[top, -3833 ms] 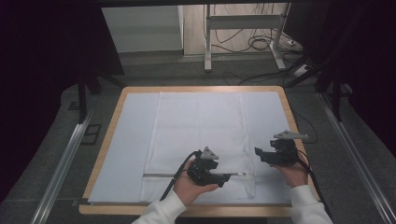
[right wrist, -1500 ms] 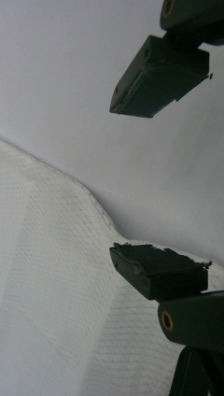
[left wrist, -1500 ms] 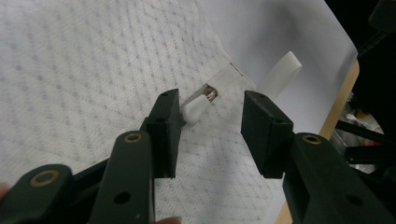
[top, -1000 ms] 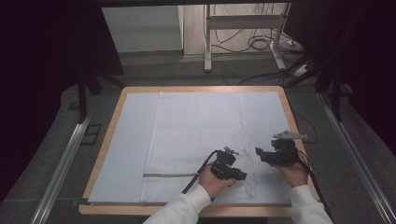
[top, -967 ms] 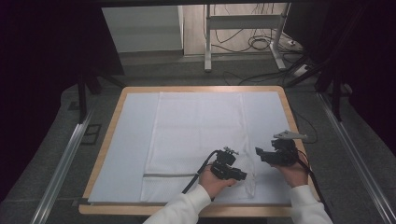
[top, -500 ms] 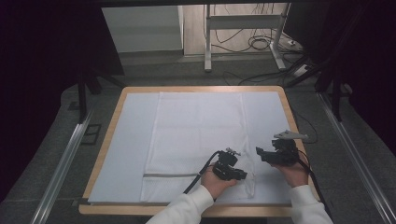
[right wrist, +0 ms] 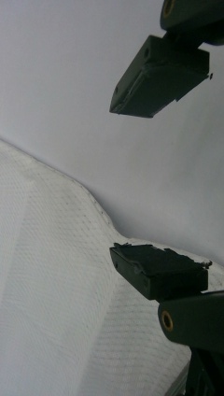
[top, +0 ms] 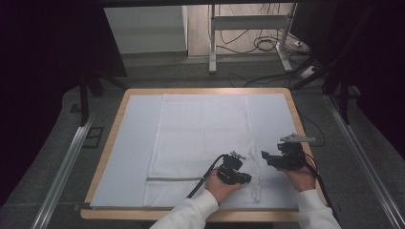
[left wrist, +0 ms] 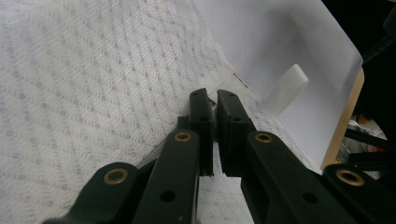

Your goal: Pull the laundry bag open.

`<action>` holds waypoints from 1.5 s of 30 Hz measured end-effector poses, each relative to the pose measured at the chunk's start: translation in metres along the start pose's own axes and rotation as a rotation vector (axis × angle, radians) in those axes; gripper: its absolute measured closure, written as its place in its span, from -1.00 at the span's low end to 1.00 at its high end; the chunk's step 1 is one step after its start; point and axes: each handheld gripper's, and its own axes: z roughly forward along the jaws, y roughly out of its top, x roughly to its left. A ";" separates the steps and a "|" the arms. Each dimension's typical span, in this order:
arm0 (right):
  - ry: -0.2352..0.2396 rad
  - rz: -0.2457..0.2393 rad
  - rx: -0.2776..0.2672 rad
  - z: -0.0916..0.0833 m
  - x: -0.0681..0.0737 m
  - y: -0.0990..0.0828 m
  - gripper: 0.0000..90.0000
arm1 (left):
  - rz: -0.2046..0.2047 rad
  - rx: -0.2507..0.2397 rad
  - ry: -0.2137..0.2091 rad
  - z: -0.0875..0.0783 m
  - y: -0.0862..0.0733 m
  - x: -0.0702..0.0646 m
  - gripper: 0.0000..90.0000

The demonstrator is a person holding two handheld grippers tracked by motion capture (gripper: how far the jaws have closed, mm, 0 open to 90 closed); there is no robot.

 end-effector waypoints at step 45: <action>0.081 0.066 -0.004 -0.006 -0.002 0.002 -0.44 | 0.048 -0.099 -0.021 -0.048 0.001 0.005 0.93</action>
